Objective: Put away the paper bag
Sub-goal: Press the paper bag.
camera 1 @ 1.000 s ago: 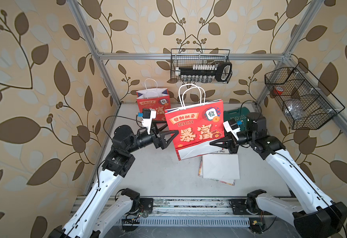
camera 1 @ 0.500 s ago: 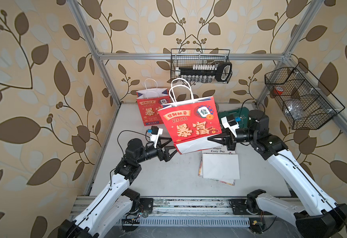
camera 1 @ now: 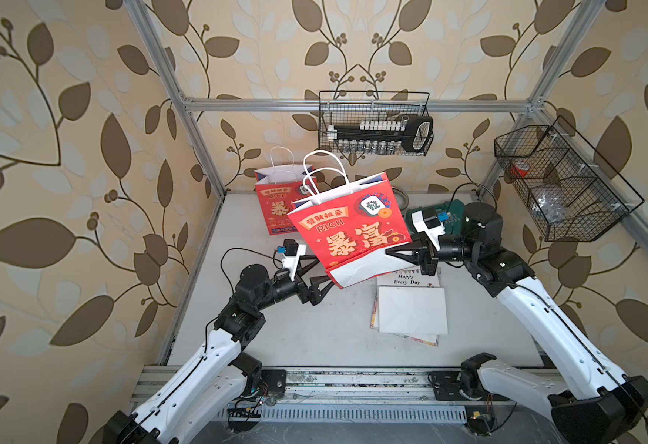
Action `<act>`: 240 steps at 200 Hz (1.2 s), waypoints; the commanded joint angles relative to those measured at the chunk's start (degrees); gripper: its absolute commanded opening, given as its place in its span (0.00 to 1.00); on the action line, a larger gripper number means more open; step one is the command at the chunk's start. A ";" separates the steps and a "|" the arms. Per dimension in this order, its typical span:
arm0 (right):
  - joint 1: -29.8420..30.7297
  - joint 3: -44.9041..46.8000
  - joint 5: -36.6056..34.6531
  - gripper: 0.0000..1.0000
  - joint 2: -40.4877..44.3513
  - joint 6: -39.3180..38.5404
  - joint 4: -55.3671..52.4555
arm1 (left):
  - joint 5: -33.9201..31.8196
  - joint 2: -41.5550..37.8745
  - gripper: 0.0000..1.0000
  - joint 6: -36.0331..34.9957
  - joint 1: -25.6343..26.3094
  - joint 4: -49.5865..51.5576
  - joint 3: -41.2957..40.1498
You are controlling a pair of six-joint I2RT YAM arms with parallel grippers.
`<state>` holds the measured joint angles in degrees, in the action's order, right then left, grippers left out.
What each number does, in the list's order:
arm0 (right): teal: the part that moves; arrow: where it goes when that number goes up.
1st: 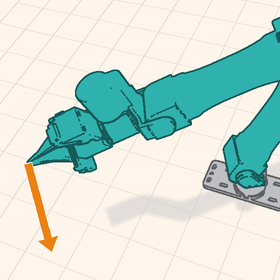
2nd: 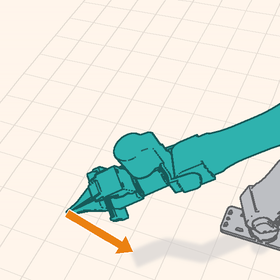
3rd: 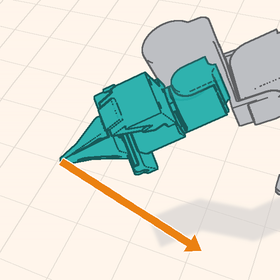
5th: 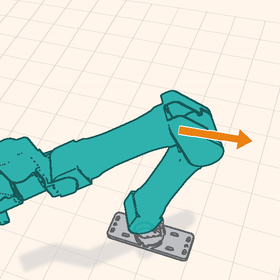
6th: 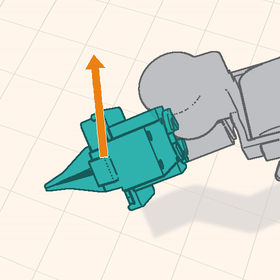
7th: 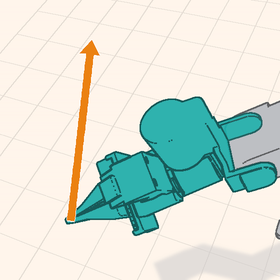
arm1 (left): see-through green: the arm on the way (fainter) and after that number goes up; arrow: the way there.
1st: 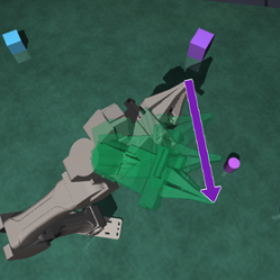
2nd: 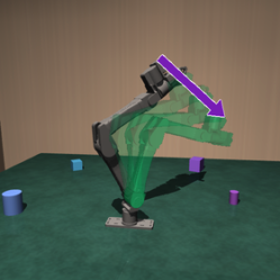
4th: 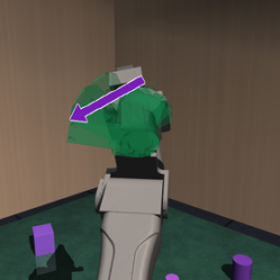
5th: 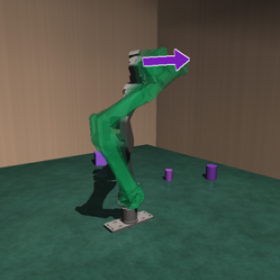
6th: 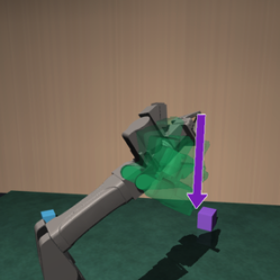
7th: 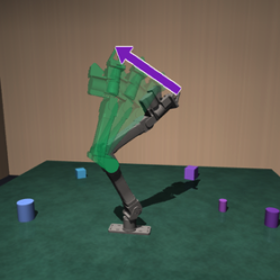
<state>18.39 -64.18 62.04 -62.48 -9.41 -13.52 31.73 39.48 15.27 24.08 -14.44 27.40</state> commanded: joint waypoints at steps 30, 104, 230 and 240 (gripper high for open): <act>-0.98 -1.21 -0.63 0.00 0.82 1.20 1.28 | 1.40 -3.00 0.99 -3.00 0.36 0.12 -2.06; 4.08 4.51 -2.69 0.00 -0.33 14.85 15.96 | 14.03 10.11 0.96 17.55 0.53 -32.61 -1.21; 4.11 6.12 -4.08 0.00 -0.72 18.46 15.85 | 7.60 7.97 0.62 20.09 0.62 -33.10 -0.45; 4.07 6.22 -4.06 0.00 -0.71 18.46 15.65 | 8.12 7.89 0.44 19.85 0.62 -33.81 0.02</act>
<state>22.24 -58.50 58.24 -63.07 8.12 1.50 41.60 49.19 35.03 24.10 -45.04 25.58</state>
